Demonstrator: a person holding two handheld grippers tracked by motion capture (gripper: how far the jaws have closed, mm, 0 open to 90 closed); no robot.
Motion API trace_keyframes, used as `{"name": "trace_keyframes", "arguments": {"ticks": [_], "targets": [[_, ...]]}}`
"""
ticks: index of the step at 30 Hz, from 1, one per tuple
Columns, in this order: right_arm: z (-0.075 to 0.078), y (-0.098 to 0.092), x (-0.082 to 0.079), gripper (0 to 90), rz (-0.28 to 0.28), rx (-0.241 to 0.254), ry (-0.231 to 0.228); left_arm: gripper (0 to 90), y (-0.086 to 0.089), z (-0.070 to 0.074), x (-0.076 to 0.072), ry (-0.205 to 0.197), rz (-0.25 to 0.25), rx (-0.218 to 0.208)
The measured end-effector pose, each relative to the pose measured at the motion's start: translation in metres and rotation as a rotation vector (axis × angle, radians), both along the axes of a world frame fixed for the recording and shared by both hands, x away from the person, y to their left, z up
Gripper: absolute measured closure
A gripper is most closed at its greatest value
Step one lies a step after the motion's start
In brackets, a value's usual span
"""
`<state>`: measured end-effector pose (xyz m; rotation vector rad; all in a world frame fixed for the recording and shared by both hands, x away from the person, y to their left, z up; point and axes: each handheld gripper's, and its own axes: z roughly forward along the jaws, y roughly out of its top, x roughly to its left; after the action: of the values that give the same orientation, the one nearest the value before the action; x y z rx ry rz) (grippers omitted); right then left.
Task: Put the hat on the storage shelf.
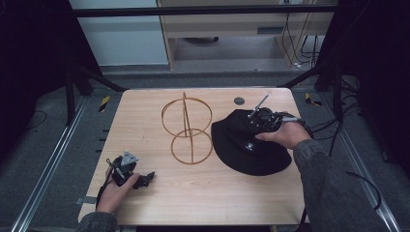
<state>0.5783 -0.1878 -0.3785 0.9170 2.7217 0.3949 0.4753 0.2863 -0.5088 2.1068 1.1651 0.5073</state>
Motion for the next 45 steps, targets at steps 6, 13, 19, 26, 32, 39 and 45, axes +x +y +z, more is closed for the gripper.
{"name": "trace_keyframes", "arguments": {"ticks": [6,13,19,26,32,39,45], "targets": [[-0.008,-0.003,0.002,73.8,0.009,-0.005,0.03,0.0,0.0,0.0,0.0,0.0,0.0,0.0],[-0.008,-0.008,0.003,81.8,0.01,0.028,0.055,0.0,0.0,0.0,0.0,-0.001,0.001,0.0],[0.0,-0.01,0.001,84.1,0.011,0.05,0.059,0.0,0.0,0.0,0.0,-0.001,0.001,0.0],[0.011,-0.014,-0.003,84.8,0.004,0.082,0.025,0.0,0.0,0.0,0.0,-0.002,-0.003,0.006],[0.022,-0.018,-0.005,84.9,-0.003,0.095,-0.007,0.0,0.0,0.0,0.0,-0.002,-0.003,0.007],[0.039,-0.021,-0.01,85.0,-0.012,0.144,-0.053,0.0,0.0,0.0,0.0,-0.002,-0.004,0.008],[0.055,-0.022,-0.013,85.0,-0.018,0.162,-0.087,0.0,0.0,0.0,0.0,-0.002,-0.004,0.008]]}}
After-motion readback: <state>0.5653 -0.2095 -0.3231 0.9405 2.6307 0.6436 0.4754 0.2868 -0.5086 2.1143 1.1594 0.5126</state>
